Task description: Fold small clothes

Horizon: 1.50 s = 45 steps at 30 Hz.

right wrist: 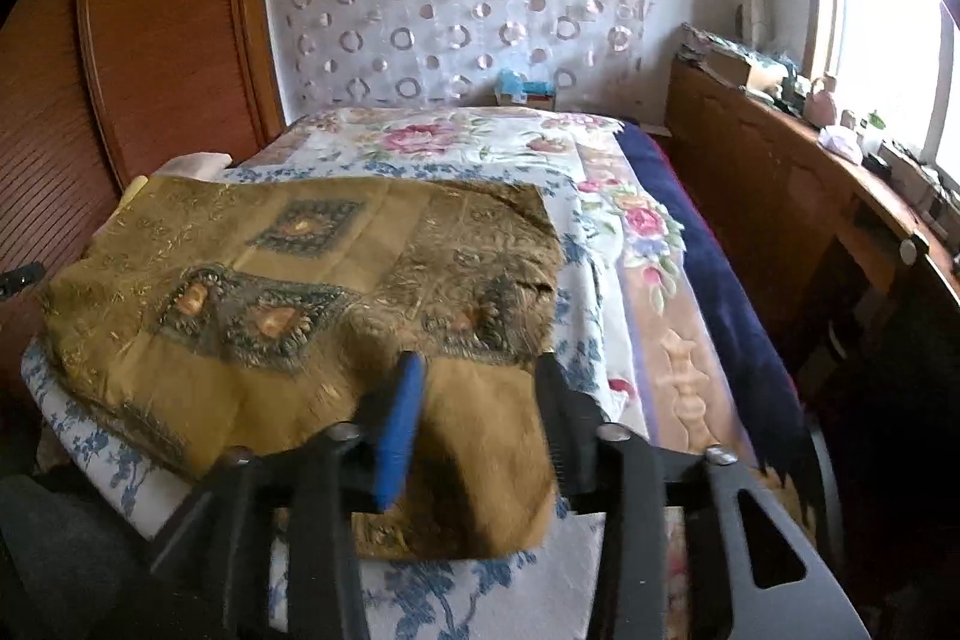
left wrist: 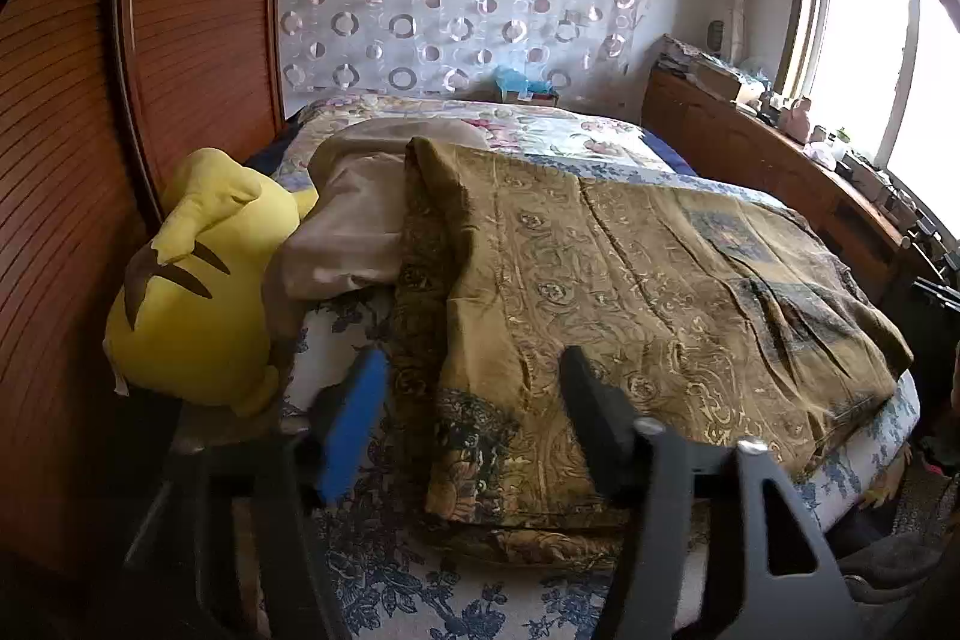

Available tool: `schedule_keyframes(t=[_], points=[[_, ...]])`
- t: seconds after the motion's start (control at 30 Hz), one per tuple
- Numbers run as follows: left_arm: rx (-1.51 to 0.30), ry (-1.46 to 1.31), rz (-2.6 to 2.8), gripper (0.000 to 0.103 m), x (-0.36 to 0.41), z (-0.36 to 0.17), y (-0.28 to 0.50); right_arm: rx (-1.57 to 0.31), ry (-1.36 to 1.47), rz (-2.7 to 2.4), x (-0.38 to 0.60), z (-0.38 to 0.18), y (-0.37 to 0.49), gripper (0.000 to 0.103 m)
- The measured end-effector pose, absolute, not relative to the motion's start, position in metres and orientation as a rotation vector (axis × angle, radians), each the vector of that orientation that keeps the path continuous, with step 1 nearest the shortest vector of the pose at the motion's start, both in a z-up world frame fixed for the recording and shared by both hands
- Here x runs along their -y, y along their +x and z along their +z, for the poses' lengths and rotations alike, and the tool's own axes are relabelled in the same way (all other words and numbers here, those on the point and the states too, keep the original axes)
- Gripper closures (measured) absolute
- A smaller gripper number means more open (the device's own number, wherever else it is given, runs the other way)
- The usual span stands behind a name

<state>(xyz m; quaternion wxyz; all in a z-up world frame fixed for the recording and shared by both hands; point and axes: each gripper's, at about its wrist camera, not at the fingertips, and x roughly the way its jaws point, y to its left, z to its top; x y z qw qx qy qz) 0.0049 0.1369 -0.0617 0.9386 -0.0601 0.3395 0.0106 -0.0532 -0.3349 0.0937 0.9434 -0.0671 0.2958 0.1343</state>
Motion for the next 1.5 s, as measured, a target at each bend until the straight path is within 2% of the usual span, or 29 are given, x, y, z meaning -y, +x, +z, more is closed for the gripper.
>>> schedule_keyframes(t=[0.23, 0.53, 0.9, 1.13, 1.5], points=[[-0.724, -0.117, 0.07, 0.034, -0.14, -0.076, 0.008, -0.593, -0.157, 0.358, 0.305, 0.075, -0.039, 0.05], [-0.762, -0.114, 0.081, 0.034, -0.141, -0.093, 0.009, -0.704, -0.204, 0.424, 0.275, 0.034, 0.006, 0.05], [-0.788, -0.119, 0.094, 0.034, -0.147, -0.105, 0.008, -0.741, -0.244, 0.406, 0.264, 0.026, 0.012, 0.049], [-0.805, -0.137, 0.094, 0.034, -0.154, -0.114, 0.011, -0.75, -0.253, 0.408, 0.258, 0.02, 0.018, 0.042], [-0.812, -0.178, 0.07, 0.034, -0.159, -0.118, 0.014, -0.751, -0.245, 0.401, 0.257, 0.015, 0.022, 0.039]])
